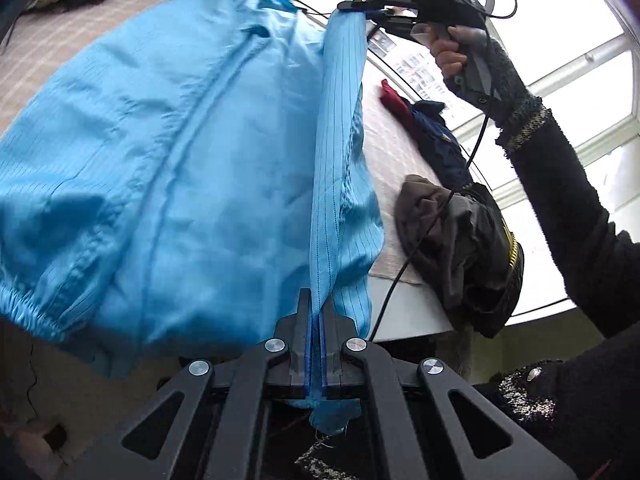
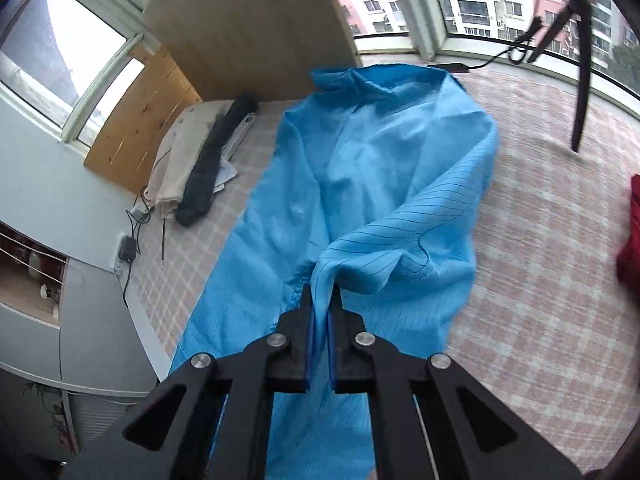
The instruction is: Fold clothes
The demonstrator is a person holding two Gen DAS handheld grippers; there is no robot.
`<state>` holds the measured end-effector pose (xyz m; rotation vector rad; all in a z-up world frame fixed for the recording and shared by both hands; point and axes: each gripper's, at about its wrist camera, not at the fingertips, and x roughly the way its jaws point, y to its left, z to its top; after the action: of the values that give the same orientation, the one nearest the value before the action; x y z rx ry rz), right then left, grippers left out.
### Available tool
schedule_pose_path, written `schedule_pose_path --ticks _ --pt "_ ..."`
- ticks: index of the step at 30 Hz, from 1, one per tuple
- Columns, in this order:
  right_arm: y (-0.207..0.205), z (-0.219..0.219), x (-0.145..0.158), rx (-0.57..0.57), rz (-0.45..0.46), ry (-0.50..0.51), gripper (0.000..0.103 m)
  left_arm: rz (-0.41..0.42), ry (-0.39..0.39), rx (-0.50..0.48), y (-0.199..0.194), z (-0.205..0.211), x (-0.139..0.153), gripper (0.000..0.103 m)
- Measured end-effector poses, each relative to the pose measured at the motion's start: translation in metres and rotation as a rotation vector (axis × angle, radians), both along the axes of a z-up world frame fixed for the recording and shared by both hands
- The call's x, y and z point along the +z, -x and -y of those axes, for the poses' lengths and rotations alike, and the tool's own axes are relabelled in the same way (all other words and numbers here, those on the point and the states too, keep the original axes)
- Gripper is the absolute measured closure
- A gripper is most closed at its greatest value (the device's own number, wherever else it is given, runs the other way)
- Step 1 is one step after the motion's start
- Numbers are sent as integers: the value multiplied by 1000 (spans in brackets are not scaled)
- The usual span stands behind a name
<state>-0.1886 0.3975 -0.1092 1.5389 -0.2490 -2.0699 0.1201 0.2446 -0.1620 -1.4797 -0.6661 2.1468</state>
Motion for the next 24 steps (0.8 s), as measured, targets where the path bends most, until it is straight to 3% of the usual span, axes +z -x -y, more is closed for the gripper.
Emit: schedule_pose_path --ticks 4,5,6,8,10,14,19,24 --pt "12 72 -32 122 59 -124 89 100 88 66 1 25 -29 93" --pt "10 74 -28 124 62 -103 89 116 106 79 0 30 -31 96" --pt "8 76 -24 126 65 -82 89 123 121 89 -1 35 -31 92" --pt "-4 62 -4 121 44 -15 84 101 147 89 -8 41 -21 85" --pt "-27 38 22 90 -6 7 80 64 160 72 -15 46 -7 85" --pt "-105 -16 38 54 -32 23 71 16 182 19 -22 53 13 79" --pt "-240 -55 -12 -23 33 -16 68 -1 192 -95 -14 44 15 79" --pt "-349 -28 -56 -64 37 -72 68 -18 210 -280 -2 21 11 79"
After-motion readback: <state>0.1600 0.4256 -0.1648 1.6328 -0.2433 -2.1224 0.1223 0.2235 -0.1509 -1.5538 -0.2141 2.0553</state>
